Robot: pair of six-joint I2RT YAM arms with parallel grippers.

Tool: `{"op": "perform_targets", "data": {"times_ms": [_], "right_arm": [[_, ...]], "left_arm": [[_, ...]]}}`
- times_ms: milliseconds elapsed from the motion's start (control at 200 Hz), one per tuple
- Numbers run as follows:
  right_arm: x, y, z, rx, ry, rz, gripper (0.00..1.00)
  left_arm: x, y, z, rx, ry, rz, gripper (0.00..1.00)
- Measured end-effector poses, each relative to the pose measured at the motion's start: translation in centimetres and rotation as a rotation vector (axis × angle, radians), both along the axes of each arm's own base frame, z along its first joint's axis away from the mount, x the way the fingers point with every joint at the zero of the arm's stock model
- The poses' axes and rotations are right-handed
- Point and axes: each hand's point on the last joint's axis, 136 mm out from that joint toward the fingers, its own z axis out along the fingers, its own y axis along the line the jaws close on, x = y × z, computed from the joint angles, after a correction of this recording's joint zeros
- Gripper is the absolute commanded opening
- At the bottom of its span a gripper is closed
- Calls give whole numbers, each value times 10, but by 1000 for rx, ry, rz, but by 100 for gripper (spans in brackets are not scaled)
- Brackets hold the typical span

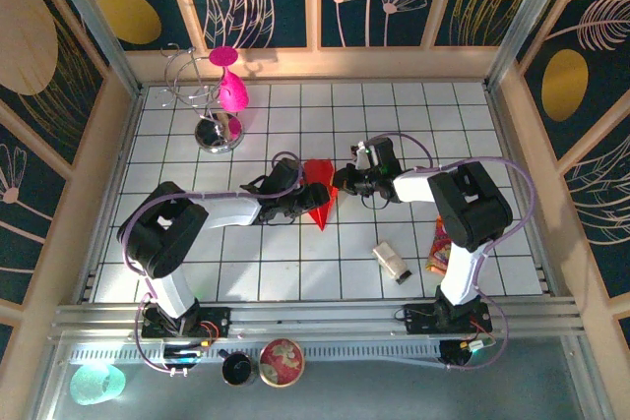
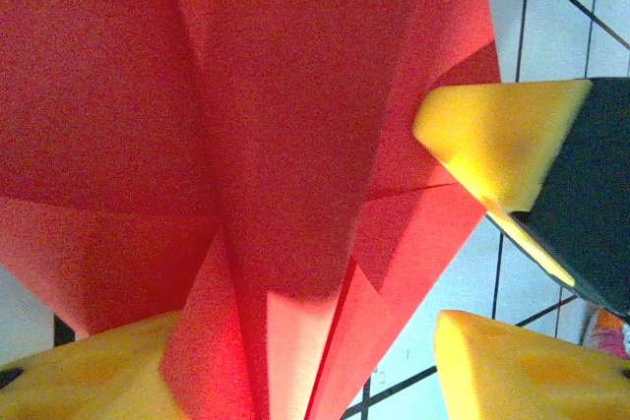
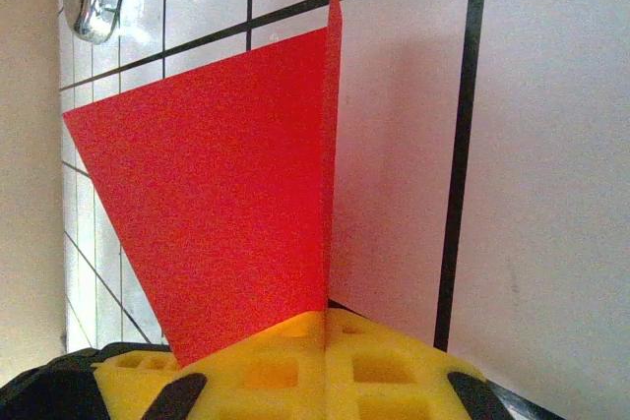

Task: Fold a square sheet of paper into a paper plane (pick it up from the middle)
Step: Move the paper plane to the top-center of the table.

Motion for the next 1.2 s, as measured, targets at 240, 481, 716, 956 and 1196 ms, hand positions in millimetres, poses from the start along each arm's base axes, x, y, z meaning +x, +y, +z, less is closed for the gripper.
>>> {"op": "perform_targets", "data": {"times_ms": [240, 481, 716, 956, 1196], "right_arm": [[-1, 1, 1, 6, 0, 5, 0], [-1, 4, 4, 23, -6, 14, 0], [-1, 6, 7, 39, -8, 20, 0], [0, 7, 9, 49, -14, 24, 1], [0, 6, 9, 40, -18, 16, 18]], "left_arm": [[-1, -1, -7, 50, 14, -3, 41], [2, -2, -5, 68, 2, -1, 29], [2, -2, -6, 77, 6, 0, 23], [2, -2, -13, 93, 20, -3, 23], [4, 0, -14, 119, 10, -3, 11]]}}
